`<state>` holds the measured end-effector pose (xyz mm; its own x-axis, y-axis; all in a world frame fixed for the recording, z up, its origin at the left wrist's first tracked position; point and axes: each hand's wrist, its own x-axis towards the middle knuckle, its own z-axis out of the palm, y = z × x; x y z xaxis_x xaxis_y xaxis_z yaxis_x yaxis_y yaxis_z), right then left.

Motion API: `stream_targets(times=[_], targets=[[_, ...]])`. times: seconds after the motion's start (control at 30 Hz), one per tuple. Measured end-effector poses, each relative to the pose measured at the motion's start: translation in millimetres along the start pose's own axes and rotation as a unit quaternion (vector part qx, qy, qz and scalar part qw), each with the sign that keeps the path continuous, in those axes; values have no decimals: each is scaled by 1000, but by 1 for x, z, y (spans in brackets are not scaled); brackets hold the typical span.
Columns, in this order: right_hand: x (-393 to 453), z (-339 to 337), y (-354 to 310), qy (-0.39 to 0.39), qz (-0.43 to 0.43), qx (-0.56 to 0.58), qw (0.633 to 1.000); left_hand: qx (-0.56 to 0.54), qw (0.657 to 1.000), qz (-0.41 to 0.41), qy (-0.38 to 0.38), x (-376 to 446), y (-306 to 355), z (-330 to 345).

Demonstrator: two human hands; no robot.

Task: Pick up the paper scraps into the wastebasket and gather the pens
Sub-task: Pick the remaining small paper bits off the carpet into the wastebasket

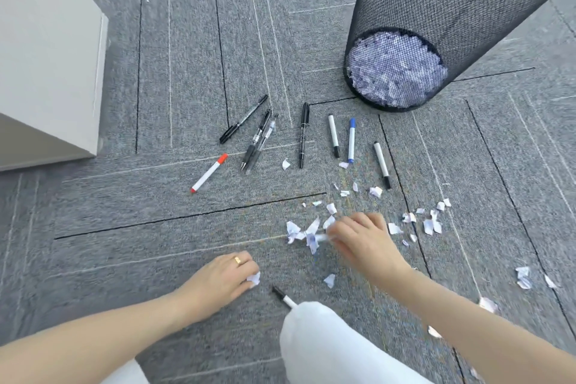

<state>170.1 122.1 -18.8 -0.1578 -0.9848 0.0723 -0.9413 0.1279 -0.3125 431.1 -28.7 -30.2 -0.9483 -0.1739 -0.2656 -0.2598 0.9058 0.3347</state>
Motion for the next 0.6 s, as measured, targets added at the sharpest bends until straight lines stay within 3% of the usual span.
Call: stream_targets(times=[0.13,0.27,0.4,0.47,0.53,0.6], targets=[[52,-21,0,-6,162,73,984,-7,1000,-21,-16,15,9,-3],[98,-16,12,-39,298,138,944,-131,989,-62,-41,43,48,-21],[103,-4,24,-30,364,139,921,-197,978,-40,-46,83,94,-22],[87,-6,22,16,372,136,918,-202,977,-52,38,103,89,-28],[63,-9,15,58,378,149,912,-184,959,-129,171,128,71,-39],[39,-12,7,78,397,164,900,-162,939,-240,186,149,47,-52]])
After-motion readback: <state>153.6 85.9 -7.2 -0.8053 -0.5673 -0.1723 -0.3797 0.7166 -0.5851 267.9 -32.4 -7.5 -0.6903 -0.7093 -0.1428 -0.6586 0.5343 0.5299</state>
